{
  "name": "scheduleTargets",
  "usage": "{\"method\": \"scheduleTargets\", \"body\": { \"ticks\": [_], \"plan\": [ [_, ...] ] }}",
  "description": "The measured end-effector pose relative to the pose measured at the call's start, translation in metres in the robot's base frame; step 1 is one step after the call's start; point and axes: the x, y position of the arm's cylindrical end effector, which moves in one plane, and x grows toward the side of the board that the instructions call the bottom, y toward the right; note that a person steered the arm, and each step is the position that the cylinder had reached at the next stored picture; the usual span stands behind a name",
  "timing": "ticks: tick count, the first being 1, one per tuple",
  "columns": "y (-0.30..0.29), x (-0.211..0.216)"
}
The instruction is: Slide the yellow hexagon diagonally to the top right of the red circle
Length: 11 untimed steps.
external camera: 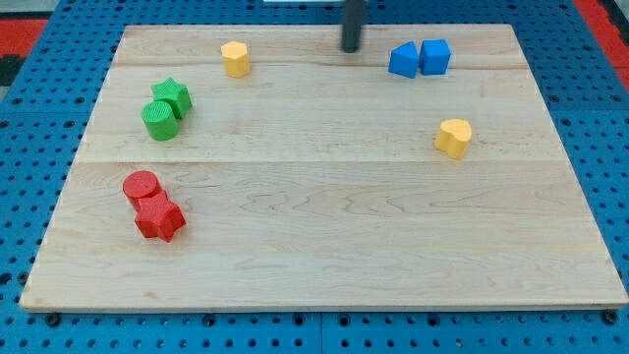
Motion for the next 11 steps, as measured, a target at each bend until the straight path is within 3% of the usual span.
{"method": "scheduleTargets", "body": {
  "ticks": [1,4,5,6,7,8,9,10,11],
  "plan": [
    [-0.076,-0.021],
    [-0.145,0.013],
    [-0.133,0.032],
    [-0.035,0.065],
    [-0.021,0.087],
    [-0.071,0.054],
    [-0.105,0.050],
    [-0.117,0.078],
    [0.016,0.096]
  ]
}}
